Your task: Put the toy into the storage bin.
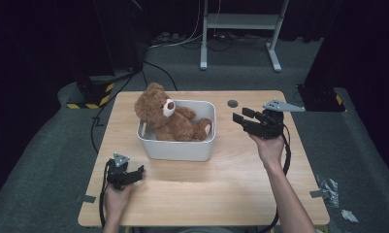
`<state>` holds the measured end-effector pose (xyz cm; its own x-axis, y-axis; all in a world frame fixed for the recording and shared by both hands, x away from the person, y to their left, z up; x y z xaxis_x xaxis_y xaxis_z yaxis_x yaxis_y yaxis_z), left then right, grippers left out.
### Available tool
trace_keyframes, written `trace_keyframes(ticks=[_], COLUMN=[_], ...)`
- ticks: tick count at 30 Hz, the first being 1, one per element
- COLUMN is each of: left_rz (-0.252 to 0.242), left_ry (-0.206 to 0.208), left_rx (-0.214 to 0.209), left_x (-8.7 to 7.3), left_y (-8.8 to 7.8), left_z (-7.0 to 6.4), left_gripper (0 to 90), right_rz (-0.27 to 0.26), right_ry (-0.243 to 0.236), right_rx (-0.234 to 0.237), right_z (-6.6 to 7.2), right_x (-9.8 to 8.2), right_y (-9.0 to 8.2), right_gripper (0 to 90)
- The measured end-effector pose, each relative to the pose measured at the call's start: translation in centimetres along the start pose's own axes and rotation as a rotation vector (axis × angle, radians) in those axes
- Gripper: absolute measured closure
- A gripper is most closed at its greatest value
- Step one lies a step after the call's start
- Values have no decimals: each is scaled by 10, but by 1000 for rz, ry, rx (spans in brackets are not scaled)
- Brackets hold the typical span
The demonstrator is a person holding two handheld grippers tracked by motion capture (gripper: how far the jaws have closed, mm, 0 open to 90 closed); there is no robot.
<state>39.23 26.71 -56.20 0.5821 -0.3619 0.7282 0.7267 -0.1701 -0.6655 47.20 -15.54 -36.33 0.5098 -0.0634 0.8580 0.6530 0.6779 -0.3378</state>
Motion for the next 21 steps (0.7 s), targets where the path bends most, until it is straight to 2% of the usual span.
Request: trace_keyframes(ticks=[21], left_rz=[0], left_ry=[-1], left_rx=[2], left_x=[0], left_y=[0], left_z=[0], left_gripper=[236], right_rz=[-24], right_ry=[14], right_rx=[-4], right_z=[-10], right_x=[-14], right_y=[-21], right_gripper=[464])
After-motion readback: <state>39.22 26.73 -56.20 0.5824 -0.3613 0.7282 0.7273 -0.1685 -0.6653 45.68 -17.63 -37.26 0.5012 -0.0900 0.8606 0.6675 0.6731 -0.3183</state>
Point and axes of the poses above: each handheld gripper's, and its own axes: y roughly forward along the jaws, x roughly out of its top, z roughly to its left, the point moved 5 cm from there along y, roughly forward along the jaws, and after that the axes turned 13 degrees about y, right-handed, at the moved point
